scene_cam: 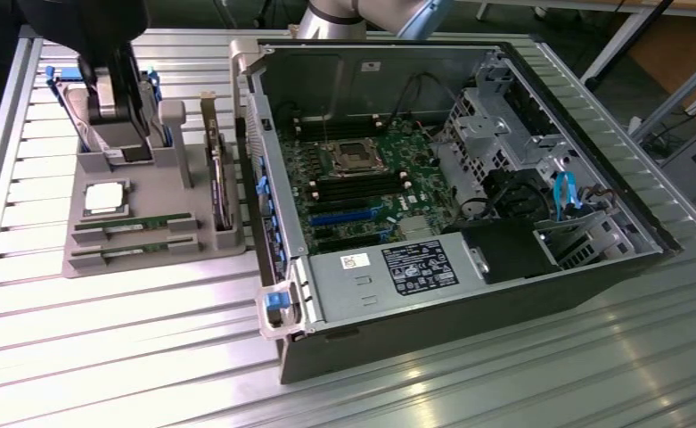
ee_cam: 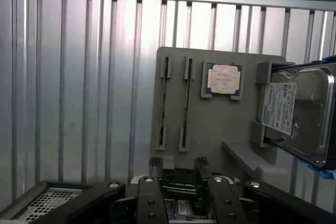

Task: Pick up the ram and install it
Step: 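Pick up the ram and move it above insertion slot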

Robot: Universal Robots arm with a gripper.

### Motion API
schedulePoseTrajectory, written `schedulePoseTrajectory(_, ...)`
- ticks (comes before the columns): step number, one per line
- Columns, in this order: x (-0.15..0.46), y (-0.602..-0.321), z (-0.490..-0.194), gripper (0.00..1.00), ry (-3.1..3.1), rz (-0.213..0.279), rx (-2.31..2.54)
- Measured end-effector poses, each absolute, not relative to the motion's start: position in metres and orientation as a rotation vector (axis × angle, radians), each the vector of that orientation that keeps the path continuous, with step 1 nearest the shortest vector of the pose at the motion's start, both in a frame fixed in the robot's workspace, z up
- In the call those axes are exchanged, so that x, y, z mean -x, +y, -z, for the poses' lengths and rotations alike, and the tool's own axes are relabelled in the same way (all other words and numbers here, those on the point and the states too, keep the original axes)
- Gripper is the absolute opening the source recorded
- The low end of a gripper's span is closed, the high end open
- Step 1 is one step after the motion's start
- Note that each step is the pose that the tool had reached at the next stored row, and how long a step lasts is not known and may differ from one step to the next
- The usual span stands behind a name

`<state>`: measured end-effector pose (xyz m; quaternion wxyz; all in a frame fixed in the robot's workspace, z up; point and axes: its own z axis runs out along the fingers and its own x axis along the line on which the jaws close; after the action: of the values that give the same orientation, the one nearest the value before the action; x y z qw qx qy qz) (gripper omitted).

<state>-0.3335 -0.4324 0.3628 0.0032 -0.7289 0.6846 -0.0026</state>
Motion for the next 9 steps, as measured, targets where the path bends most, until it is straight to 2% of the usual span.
schedulePoseTrajectory(9,0.3335,-0.4324,-0.3549,0.37,2.146,0.008,2.285)
